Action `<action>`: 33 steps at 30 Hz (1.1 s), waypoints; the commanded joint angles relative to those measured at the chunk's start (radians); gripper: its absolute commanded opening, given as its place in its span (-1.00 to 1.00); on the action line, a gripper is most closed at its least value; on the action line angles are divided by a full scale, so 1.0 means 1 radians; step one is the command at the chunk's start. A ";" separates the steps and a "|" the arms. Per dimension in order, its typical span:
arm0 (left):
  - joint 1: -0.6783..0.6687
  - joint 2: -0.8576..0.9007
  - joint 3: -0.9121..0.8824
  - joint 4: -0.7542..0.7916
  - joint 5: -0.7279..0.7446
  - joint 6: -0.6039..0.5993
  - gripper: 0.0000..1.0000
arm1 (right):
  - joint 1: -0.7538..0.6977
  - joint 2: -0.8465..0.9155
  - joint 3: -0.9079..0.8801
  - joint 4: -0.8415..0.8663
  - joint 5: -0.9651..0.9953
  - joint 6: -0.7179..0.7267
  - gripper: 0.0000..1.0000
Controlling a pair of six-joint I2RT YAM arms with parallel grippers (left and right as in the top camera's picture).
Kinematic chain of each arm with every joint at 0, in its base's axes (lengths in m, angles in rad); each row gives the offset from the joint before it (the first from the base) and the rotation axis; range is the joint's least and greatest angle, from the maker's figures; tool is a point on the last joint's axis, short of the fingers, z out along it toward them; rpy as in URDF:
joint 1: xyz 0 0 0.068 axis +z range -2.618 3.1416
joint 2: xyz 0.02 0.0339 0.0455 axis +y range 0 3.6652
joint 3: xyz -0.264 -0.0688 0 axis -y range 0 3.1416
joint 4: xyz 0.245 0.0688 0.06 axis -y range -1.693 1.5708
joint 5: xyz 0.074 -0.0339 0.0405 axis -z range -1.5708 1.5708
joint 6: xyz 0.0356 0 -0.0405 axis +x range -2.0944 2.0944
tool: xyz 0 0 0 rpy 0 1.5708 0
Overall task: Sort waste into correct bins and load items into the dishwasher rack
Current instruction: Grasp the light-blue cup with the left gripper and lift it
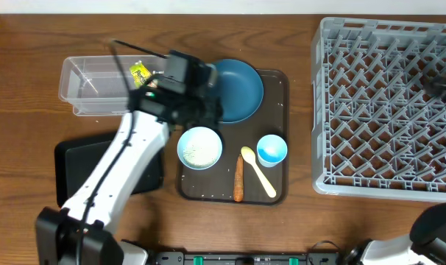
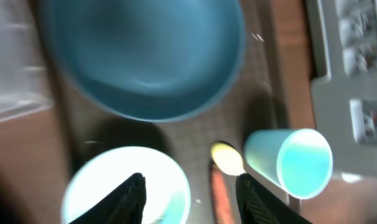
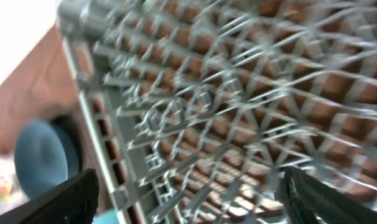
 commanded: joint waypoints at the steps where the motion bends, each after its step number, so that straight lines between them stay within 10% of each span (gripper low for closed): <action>1: -0.062 0.053 0.003 -0.002 0.011 0.021 -0.01 | 0.124 0.007 -0.019 -0.007 0.093 -0.006 0.89; 29: -0.288 0.306 0.002 0.096 0.008 0.020 -0.03 | 0.444 0.054 -0.026 0.005 0.227 0.077 0.91; 33: -0.288 0.322 0.002 0.101 0.008 0.021 -0.61 | 0.444 0.054 -0.026 0.004 0.227 0.076 0.90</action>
